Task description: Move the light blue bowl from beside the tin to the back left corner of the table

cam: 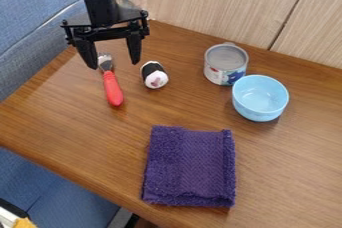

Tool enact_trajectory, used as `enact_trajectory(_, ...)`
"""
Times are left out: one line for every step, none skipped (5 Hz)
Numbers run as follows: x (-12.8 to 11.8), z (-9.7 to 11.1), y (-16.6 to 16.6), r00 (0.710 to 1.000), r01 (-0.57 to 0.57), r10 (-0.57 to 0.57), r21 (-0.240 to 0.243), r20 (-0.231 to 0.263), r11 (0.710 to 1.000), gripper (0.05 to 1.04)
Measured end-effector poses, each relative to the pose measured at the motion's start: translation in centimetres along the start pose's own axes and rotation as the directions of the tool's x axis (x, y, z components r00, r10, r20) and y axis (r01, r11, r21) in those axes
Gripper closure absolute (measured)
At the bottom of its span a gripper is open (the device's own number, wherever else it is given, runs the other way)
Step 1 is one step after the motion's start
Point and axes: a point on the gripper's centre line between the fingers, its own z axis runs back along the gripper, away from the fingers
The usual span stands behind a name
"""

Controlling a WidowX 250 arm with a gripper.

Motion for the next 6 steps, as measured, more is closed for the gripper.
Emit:
enact_trajectory(-0.3,-0.9,0.0,0.999,-0.007,0.007,0.007,-0.032,1.000,0.088)
enact_trajectory(-0.4,-1.5,-3.6,0.999,0.033,-0.034,-0.027,-0.041,0.999,0.085)
enact_trajectory(-0.6,-2.4,-7.8,0.994,0.071,-0.078,-0.105,-0.072,0.992,0.085)
enact_trajectory(-1.3,-2.7,-11.1,0.983,0.170,-0.177,-0.140,-0.045,0.976,0.085)
enact_trajectory(-2.3,-4.2,-13.2,0.971,0.230,-0.238,-0.144,-0.040,0.963,0.085)
enact_trajectory(-2.5,-5.8,-13.7,0.966,0.247,-0.253,-0.099,-0.046,0.964,0.085)
